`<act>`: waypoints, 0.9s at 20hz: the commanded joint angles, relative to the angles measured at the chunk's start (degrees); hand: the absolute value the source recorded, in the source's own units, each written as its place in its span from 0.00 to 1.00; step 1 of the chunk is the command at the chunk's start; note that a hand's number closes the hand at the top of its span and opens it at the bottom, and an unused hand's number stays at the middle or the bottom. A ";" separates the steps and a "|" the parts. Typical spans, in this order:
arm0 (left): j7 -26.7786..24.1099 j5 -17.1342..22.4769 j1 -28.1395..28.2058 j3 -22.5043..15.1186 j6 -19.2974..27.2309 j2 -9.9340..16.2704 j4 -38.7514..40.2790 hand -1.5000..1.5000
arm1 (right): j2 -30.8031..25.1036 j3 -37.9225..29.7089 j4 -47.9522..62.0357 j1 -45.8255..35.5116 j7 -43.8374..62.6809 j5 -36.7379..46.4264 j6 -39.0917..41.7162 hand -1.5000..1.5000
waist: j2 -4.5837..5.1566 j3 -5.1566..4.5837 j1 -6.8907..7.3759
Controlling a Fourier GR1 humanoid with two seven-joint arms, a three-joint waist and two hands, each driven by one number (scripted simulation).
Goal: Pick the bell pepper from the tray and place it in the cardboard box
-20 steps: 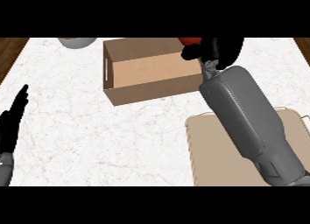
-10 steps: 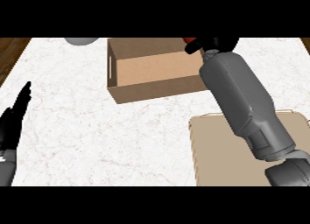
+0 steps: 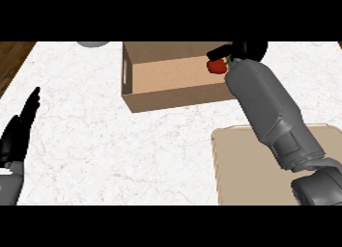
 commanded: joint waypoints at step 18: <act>-1.70 0.22 4.82 4.00 -0.47 0.73 0.85 0.50 | 1.65 -5.98 -20.56 11.78 -21.72 -11.90 -15.31 0.00 | -1.98 -0.06 -4.44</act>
